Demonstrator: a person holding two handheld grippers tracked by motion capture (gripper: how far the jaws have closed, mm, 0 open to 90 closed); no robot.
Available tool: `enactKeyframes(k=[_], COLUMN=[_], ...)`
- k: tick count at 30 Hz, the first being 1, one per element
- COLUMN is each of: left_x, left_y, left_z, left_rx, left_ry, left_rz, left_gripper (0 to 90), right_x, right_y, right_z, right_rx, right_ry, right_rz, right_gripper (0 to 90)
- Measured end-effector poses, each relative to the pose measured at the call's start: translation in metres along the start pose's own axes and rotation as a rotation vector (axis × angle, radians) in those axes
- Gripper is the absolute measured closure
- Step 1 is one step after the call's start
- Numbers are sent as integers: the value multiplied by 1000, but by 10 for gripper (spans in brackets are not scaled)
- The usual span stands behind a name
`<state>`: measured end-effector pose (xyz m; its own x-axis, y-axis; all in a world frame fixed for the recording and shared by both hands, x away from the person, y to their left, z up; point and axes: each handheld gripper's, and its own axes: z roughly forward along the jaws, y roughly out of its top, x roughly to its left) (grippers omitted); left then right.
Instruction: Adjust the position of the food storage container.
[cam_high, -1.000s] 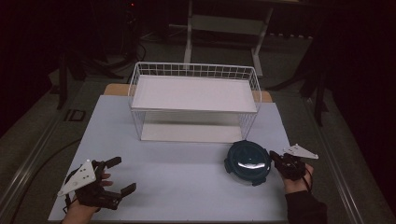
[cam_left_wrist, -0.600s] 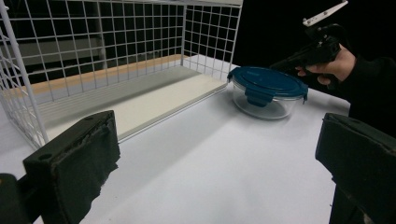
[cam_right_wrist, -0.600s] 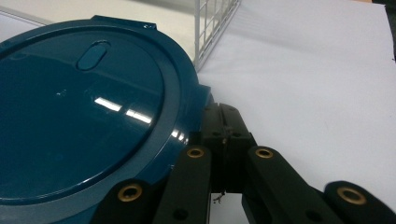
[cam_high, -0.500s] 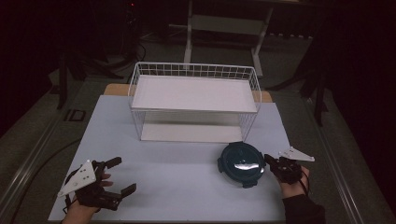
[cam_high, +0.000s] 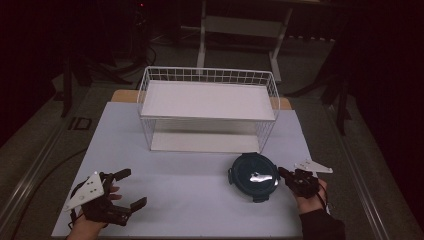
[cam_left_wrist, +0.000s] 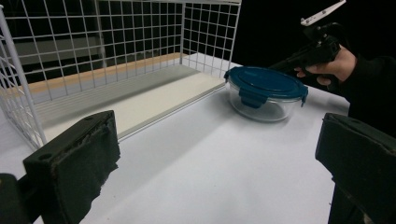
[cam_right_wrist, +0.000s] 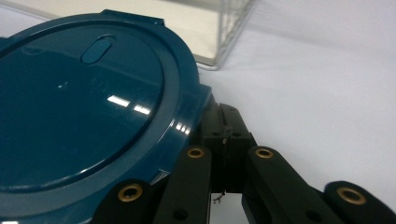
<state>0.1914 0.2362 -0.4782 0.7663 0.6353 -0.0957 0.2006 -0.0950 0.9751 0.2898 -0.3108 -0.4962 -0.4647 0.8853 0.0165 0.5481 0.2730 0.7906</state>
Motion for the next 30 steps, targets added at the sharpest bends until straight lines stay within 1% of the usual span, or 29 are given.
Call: enactKeyframes(k=[1, 3, 4, 5, 6, 8, 10, 16, 18, 19, 21, 22, 24, 26, 27, 28, 29, 30], left_x=[0, 0, 0, 0, 0, 0, 0, 0, -1, -1, -1, -1, -1, -1, -1, -1, -1, -1], left_y=[0, 0, 0, 0, 0, 0, 0, -1, 0, 0, 0, 0, -1, -1, -1, -1, -1, -1], left_z=[0, 0, 0, 0, 1, 1, 1, 2, 2, 2, 2, 2, 2, 2, 2, 2, 2, 2], left_rx=[0, 1, 1, 3, 3, 4, 8, 9, 8, 8, 10, 9, 10, 10, 10, 10, 10, 11], left_ry=[0, -1, -1, -2, -4, -4, -5, -7, -7, -7, -7, -7, -7, -8, -8, -9, -9, -10], left_rz=[0, -1, -1, 1, 0, 0, 4, -1, 2, 2, 2, 2, 1, 1, 1, 2, 2, 2], left_gripper=[0, 0, 0, 0, 0, 0, 0, 0, 0, 0, 0, 0, 0, 0, 0, 0, 0, 0], right_x=[2, 7, 7, 13, 15, 17, 18, 21, 24, 24, 29, 34, 39, 44, 44, 49, 49, 51], right_y=[0, 0, 0, 1, 1, 2, 2, 3, 4, 4, 6, 9, 11, 12, 12, 14, 14, 14], right_z=[0, 1, 1, 2, 3, 4, 4, 3, 5, 5, 8, 10, 13, 16, 16, 17, 17, 18], right_rx=[1, 3, 3, 4, 5, 5, 7, 8, 9, 9, 12, 16, 17, 19, 19, 16, 16, 4], right_ry=[7, 35, 35, 37, 42, 67, 65, 69, 86, 86, 95, 105, 124, 131, 131, 142, 142, 164], right_rz=[-2, -1, -1, -12, -15, -9, -12, -15, -17, -17, -29, -41, -40, -39, -39, -42, -42, -44], right_gripper=[900, 900, 900, 900, 900, 900, 900, 900, 900, 900, 900, 900, 900, 900, 900, 900, 900, 900])
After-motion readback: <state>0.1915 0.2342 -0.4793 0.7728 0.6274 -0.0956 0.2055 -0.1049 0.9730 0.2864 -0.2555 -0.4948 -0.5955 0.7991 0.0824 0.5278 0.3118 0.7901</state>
